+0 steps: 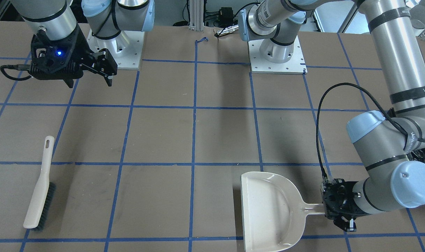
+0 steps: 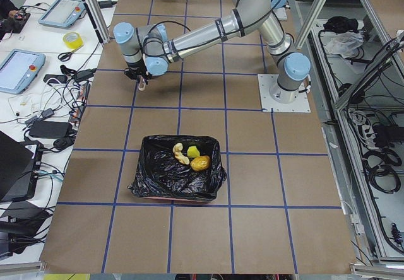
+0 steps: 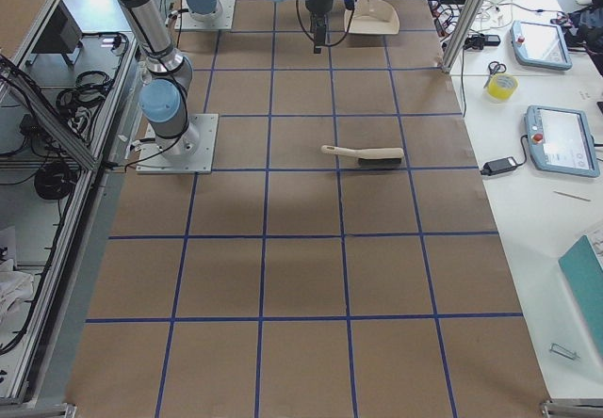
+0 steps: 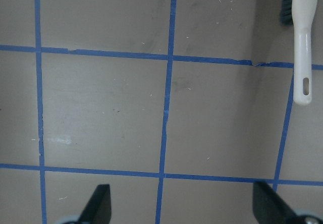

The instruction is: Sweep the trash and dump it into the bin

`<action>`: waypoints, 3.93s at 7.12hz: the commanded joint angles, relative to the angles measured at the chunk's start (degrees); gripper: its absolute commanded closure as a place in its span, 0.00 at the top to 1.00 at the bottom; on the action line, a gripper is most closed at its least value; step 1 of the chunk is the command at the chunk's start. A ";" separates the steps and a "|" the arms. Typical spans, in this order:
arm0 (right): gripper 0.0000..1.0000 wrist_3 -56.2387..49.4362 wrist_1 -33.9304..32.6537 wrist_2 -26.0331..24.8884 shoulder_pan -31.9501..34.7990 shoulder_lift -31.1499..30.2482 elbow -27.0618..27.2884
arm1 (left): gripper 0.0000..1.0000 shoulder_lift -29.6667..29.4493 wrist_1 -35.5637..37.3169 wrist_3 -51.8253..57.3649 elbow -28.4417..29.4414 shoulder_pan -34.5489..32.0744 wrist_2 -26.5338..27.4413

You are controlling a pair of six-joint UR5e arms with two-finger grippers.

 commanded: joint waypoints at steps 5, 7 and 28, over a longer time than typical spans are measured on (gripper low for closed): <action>1.00 -0.06 -0.08 0.02 0.04 0.03 0.28 | 0.18 -0.17 0.13 -1.63 -1.43 -0.38 1.80; 1.00 -0.06 -0.26 0.02 0.05 0.03 0.29 | 0.45 -0.17 2.05 -1.47 -1.97 -0.30 1.80; 1.00 -0.15 0.01 0.02 0.04 -0.50 0.29 | 1.00 38.32 -16.84 -97.37 -17.08 -13.48 -3.30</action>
